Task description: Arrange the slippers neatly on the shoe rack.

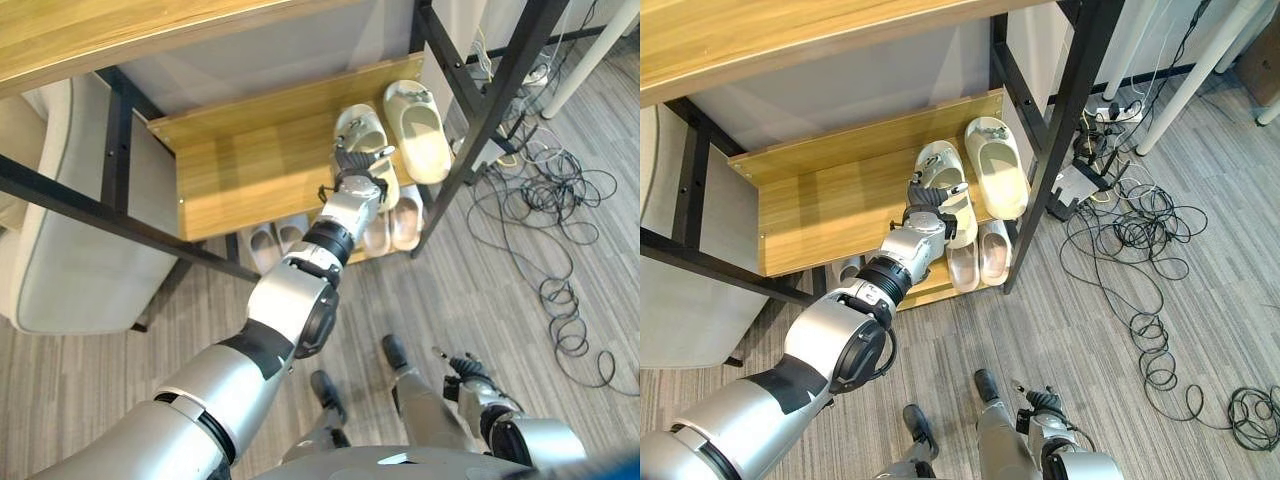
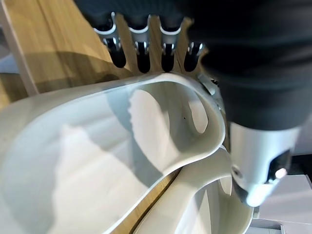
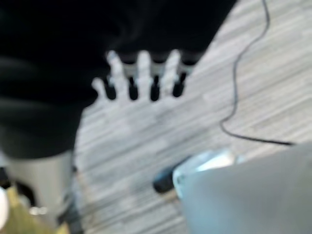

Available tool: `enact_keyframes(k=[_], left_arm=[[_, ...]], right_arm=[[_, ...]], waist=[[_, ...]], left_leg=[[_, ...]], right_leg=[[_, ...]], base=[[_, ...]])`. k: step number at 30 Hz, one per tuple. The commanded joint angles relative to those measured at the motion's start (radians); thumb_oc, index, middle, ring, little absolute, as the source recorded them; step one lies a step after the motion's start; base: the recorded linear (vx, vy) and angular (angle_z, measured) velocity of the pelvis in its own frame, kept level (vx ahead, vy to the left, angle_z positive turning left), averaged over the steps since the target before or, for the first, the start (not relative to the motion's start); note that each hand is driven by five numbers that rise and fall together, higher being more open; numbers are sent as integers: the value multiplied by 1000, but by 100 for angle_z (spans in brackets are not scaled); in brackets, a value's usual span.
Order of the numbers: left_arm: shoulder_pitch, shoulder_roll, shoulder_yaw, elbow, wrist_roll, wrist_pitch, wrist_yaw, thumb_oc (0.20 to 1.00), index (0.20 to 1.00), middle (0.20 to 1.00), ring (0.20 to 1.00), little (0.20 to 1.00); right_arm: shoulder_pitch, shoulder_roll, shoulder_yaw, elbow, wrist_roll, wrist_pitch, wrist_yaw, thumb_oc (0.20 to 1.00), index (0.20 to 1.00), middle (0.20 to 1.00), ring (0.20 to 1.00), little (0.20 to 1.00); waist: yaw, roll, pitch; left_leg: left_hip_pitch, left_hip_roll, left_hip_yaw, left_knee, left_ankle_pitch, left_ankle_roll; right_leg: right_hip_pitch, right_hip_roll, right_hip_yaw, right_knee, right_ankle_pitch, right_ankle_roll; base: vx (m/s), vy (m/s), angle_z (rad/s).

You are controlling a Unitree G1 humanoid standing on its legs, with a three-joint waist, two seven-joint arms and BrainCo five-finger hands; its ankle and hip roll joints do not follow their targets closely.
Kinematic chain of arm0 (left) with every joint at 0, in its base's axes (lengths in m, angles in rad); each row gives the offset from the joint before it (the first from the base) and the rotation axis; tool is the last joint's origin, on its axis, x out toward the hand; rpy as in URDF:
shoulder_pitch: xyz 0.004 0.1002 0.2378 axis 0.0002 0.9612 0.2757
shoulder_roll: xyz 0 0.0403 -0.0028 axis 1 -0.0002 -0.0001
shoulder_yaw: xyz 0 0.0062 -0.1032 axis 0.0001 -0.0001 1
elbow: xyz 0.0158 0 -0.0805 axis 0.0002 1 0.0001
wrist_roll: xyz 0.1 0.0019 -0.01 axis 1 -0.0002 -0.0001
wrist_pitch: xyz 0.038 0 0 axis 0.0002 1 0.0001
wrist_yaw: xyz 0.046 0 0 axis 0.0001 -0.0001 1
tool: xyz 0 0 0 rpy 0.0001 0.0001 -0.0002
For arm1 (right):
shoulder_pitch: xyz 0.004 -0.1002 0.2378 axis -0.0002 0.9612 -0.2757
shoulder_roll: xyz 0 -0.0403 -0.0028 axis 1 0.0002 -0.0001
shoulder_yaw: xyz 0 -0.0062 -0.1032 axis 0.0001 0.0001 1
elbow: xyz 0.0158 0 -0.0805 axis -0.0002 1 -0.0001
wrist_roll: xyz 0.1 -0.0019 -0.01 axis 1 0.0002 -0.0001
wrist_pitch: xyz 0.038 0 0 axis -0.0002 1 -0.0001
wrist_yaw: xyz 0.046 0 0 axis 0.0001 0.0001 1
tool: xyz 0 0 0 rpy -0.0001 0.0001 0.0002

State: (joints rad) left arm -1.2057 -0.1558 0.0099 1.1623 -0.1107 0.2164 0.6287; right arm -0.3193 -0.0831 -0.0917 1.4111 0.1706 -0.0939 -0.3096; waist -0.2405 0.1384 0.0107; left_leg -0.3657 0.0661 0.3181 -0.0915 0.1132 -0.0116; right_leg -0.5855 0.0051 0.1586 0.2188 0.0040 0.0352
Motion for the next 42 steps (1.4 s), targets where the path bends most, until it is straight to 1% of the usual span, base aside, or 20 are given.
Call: enact_keyframes(k=[1, 17, 24, 25, 32, 38, 42], left_arm=[[-179, -60, 76, 153, -24, -65, 38, 1000, 1000, 1000, 1000, 1000], [-182, -75, 101, 181, -48, -77, 54, 1000, 1000, 1000, 1000, 1000], [-171, -88, 104, 151, -50, -94, 28, 1000, 1000, 1000, 1000, 1000], [-153, -112, 100, 103, -49, -116, -5, 1000, 1000, 1000, 1000, 1000], [-131, -137, 99, 65, -52, -137, -38, 1000, 1000, 1000, 1000, 1000], [-113, -139, 99, 76, -43, -141, -28, 1000, 1000, 1000, 1000, 1000], [-105, -105, 83, 108, -6, -139, 13, 1000, 1000, 1000, 1000, 1000]], right_arm=[[-57, -15, -5, 60, -13, 0, -7, 1000, 1000, 1000, 1000, 1000], [-55, -8, 2, 72, -8, 3, -2, 1000, 1000, 1000, 1000, 1000], [-59, -10, 1, 74, -6, 5, 0, 1000, 1000, 1000, 1000, 1000], [-56, -10, 4, 72, -5, 7, 1, 1000, 1000, 1000, 1000, 1000], [-58, -10, 2, 72, -2, 7, 2, 1000, 1000, 1000, 1000, 1000], [-70, -5, 1, 72, -1, 4, 2, 1000, 1000, 1000, 1000, 1000], [-76, 5, -4, 77, 5, 0, 3, 1000, 1000, 1000, 1000, 1000]], waist=[[-10, 35, 32], [-24, 29, 15], [-27, 28, 13], [-28, 28, 13], [-29, 25, 10], [-28, 21, 6], [-24, 22, 1]], left_leg=[[90, -9, 4, 4, -77, -33], [89, -5, 9, 4, -82, -33], [90, -3, 11, 4, -82, -35], [89, -2, 8, 4, -81, -36], [87, -2, 5, 4, -80, -37], [81, -3, 8, 4, -80, -36], [79, -3, 10, 4, -81, -35]], right_leg=[[37, 66, 35, -61, 52, -43], [32, 75, 40, -61, 54, -47], [32, 77, 43, -61, 55, -48], [33, 76, 39, -63, 56, -48], [32, 75, 39, -63, 59, -48], [23, 75, 42, -64, 66, -47], [21, 74, 42, -70, 70, -46]], base=[[0, 0, 0], [0, -1, 0], [0, 0, 0], [0, 0, 0], [0, 0, 0], [0, 0, 0], [0, 0, 0]])
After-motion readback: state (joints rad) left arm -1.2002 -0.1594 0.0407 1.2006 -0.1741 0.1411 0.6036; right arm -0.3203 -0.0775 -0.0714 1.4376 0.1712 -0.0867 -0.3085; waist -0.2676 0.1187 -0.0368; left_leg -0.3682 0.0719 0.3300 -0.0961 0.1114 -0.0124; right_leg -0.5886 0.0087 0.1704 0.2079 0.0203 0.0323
